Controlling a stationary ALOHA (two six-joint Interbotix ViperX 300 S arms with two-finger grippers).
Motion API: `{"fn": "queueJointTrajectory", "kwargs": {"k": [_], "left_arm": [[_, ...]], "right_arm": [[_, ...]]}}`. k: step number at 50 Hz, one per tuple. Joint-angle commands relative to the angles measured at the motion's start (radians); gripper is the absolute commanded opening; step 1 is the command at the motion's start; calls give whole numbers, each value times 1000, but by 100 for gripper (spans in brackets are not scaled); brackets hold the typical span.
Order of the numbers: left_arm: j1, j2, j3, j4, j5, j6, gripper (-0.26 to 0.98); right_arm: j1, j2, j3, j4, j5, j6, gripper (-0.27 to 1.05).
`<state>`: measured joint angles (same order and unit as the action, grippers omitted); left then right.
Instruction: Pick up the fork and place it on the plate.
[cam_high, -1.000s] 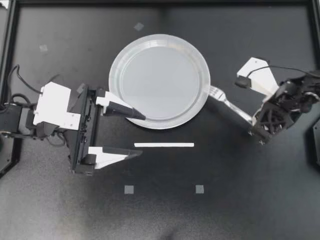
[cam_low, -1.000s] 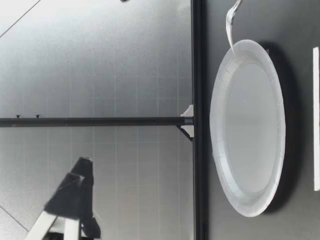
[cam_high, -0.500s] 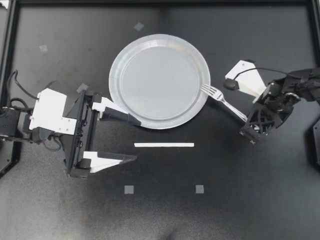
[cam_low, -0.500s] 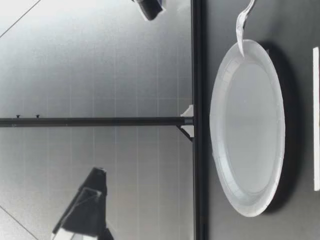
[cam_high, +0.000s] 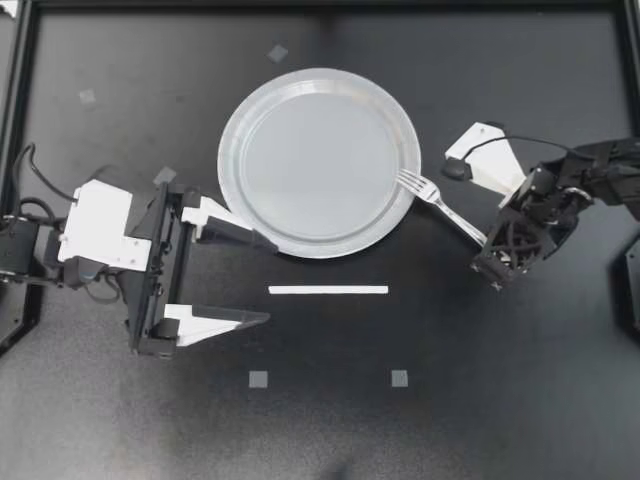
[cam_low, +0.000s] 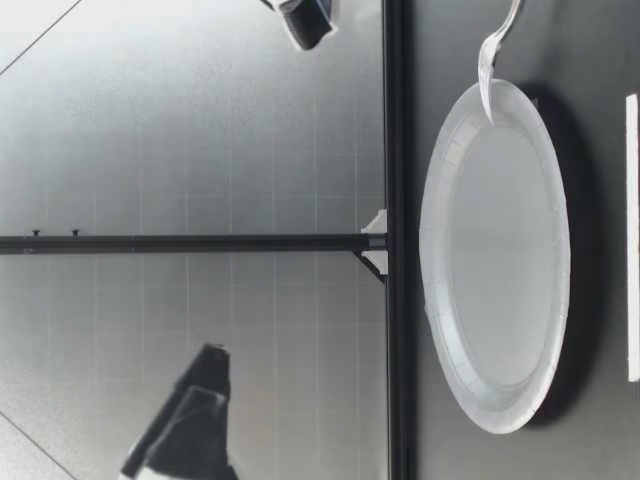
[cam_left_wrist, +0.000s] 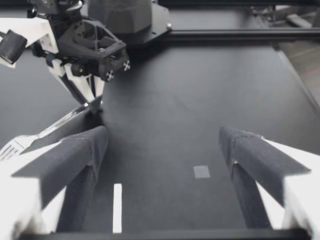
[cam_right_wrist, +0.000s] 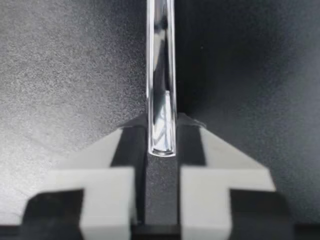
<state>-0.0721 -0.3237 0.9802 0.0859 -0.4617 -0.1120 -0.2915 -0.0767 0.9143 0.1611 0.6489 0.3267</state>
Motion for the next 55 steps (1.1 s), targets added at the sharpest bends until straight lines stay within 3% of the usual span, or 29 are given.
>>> {"fn": "queueJointTrajectory", "kwargs": {"k": [1,6,10,35,45,55], "left_arm": [[-2,-15,-5,2,-11,0,84],[-2,-15,2,2,-14,0,84],[-2,-17,6,2,-23,0,84],[-2,-75,20,2,-12,-3,84],[3,-109,9,0,-11,0,84],[55,-158,-3,0,9,32,84]], "right_arm": [[5,-3,-18,6,-5,2,34],[5,-2,-21,6,-15,3,53],[5,-3,-26,6,-20,5,60],[5,-195,-101,-26,-63,-78,59],[28,-330,-135,-26,-212,-196,59],[81,-529,-133,-26,-420,-305,59]]}}
